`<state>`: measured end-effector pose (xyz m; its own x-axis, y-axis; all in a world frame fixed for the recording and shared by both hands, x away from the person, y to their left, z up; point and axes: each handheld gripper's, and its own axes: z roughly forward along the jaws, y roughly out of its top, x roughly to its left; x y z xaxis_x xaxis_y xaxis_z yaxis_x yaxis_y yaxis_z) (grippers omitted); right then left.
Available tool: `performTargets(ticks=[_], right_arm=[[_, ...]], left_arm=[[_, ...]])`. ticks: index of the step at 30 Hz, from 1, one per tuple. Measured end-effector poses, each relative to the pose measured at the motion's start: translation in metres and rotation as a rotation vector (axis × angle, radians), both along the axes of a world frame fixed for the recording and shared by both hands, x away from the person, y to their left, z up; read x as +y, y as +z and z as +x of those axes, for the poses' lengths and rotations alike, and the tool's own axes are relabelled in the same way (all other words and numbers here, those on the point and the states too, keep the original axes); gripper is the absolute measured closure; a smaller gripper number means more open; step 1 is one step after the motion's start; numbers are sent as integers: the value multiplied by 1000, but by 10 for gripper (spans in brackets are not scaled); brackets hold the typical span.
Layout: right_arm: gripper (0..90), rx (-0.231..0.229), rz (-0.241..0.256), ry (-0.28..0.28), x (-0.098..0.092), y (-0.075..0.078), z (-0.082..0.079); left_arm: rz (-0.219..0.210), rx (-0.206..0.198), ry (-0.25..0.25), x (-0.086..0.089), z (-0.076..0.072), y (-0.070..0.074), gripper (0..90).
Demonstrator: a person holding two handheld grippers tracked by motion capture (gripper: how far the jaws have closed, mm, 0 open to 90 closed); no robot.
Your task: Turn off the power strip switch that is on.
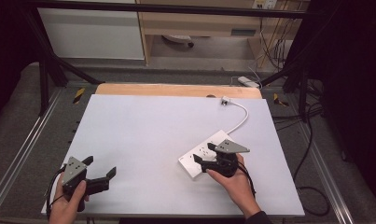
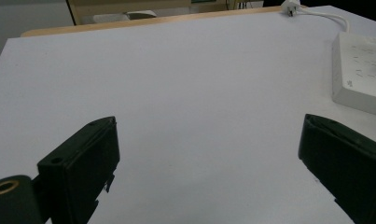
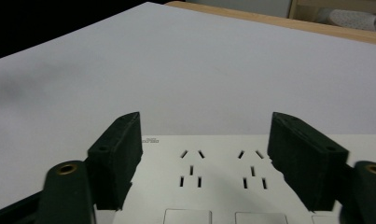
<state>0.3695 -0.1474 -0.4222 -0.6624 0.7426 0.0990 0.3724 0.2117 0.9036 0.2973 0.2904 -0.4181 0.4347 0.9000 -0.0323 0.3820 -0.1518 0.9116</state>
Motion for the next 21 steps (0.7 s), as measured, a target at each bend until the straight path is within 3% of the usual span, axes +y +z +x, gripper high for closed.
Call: performTargets(ticks=[7,13,21], right_arm=[[106,-13,-10,-30,0,2,0],[63,-10,-5,-40,-2,4,1],[34,-47,20,-34,-9,12,0]], left_arm=[[2,1,-1,0,0,0,51],[4,2,-2,0,0,0,51],[1,6,-4,-1,0,0,51]])
